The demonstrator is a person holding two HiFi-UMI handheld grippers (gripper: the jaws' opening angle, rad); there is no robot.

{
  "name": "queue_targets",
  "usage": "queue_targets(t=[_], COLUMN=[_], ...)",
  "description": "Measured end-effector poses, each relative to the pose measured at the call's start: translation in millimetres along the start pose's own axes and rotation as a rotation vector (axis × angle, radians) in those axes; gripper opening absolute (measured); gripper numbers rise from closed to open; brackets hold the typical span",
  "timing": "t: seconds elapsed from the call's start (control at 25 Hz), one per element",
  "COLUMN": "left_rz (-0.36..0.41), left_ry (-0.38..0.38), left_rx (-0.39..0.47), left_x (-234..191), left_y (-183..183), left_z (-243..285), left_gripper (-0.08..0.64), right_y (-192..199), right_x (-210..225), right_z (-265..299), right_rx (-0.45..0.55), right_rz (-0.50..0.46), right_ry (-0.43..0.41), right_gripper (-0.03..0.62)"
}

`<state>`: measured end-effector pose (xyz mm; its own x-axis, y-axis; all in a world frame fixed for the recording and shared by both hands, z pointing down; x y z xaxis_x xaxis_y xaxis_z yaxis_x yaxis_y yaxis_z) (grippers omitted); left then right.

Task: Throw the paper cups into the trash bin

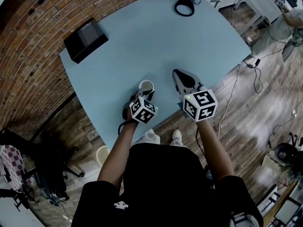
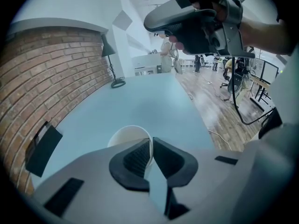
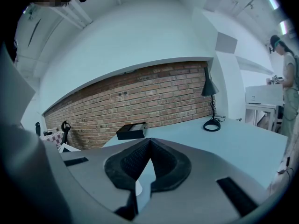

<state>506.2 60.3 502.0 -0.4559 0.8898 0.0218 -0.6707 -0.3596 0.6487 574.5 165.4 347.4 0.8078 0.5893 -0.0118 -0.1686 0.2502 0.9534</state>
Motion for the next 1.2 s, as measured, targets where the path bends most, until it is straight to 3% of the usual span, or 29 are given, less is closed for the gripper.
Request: queue_targets(t=[0.16, 0.56, 0.8, 1.2], left_rz=[-0.004, -0.11, -0.2, -0.263], left_ry=[-0.02, -0.081, -0.093, -0.193], left_rx=[0.037, 0.133, 0.26, 0.422], left_x=[-1, 3, 9, 18], left_y=[-9, -18, -34, -54], left_z=[-9, -39, -72, -132], left_gripper=[0.031, 0.031, 0.031, 0.031], right_y=[-2, 0, -7, -21], right_x=[-1, -9, -17, -33], right_z=[-2, -15, -25, -42], right_rx=[0.003, 0.008, 0.029, 0.079], right_rz=[-0.006, -0.034, -0.079, -0.115], right_ry=[-0.01, -0.05, -0.069, -0.16], right_gripper=[0.003, 0.003, 0.003, 0.003])
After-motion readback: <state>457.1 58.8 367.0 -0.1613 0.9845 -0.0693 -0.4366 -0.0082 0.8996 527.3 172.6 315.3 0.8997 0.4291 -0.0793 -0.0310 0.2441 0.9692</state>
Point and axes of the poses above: the fingertips, and each gripper's own axes: z forward along the fingers, x to its right, y out of its underside, the point moved 5 cm from there along -z, backward along the fingers, and after that the axes turned 11 degrees about -z, right-handed, at the moved point
